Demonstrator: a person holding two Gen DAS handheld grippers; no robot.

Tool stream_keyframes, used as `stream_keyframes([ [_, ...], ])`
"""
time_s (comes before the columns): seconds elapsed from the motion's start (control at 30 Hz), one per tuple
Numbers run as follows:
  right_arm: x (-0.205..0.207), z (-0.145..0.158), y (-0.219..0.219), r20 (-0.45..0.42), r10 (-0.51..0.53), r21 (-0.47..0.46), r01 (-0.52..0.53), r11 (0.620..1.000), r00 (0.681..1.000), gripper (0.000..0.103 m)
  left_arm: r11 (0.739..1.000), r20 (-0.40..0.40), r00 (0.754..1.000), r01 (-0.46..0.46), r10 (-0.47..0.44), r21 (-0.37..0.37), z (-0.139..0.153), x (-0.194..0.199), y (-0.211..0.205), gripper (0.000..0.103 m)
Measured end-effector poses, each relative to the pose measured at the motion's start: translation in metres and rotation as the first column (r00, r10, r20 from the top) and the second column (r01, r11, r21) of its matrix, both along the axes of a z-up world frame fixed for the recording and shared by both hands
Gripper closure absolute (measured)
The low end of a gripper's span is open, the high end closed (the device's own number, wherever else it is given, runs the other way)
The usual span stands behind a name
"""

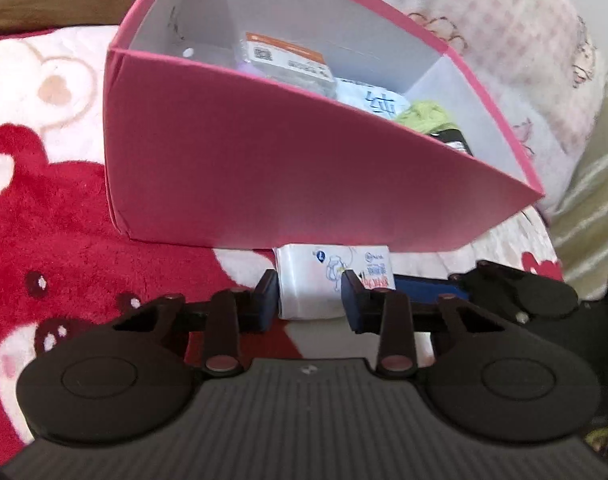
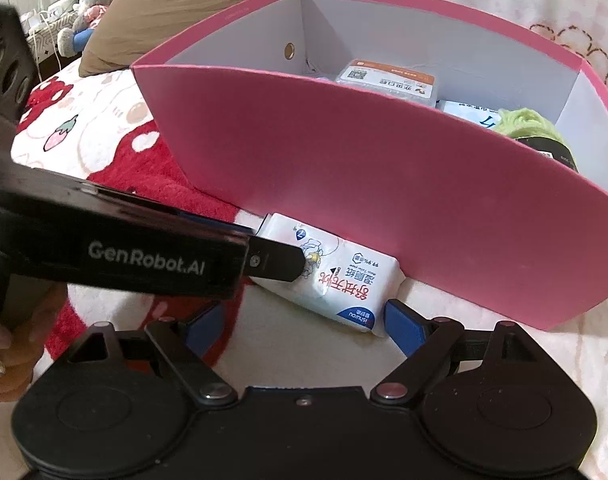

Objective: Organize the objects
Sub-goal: 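Close the left tool on the white tissue pack, then lift the white tissue pack off the bed with the left tool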

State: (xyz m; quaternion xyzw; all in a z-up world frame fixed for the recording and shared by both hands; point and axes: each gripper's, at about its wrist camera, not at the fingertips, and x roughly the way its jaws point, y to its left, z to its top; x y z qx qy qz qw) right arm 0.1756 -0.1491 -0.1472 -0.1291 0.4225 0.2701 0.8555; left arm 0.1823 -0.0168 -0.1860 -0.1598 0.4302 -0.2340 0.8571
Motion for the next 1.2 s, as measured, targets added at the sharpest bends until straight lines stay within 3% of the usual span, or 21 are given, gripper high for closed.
stream_keyframes([
  [0.23, 0.001, -0.003, 0.005, 0.011, -0.022, -0.020, 0.022, 1.000, 1.000, 0.012, 1.000, -0.020, 1.000, 0.001, -0.001, -0.006, -0.001, 0.001, 0.001, 0.071],
  [0.4, 0.006, -0.003, 0.006, -0.003, -0.057, -0.012, 0.057, 0.998, 0.998, 0.011, 0.996, 0.019, 0.999, 0.035, -0.037, 0.078, 0.004, -0.006, -0.015, 0.071],
  [0.63, 0.012, -0.008, 0.006, -0.020, -0.100, 0.014, 0.100, 0.995, 0.995, 0.008, 0.999, -0.054, 0.998, 0.033, -0.034, -0.007, 0.000, -0.001, -0.005, 0.071],
  [0.73, 0.010, -0.007, 0.005, -0.013, -0.110, 0.022, 0.110, 0.994, 0.994, 0.009, 0.998, -0.033, 0.998, 0.052, -0.052, 0.018, 0.001, -0.003, -0.009, 0.075],
  [0.87, 0.006, -0.005, 0.006, 0.019, -0.140, -0.012, 0.140, 0.990, 0.990, 0.019, 0.999, -0.034, 0.998, 0.052, -0.052, -0.003, 0.003, 0.001, -0.009, 0.078],
  [1.2, -0.002, 0.001, 0.006, 0.050, -0.134, -0.025, 0.135, 0.991, 0.990, 0.019, 0.998, -0.017, 0.998, 0.065, -0.065, 0.004, 0.010, -0.019, -0.021, 0.078],
])
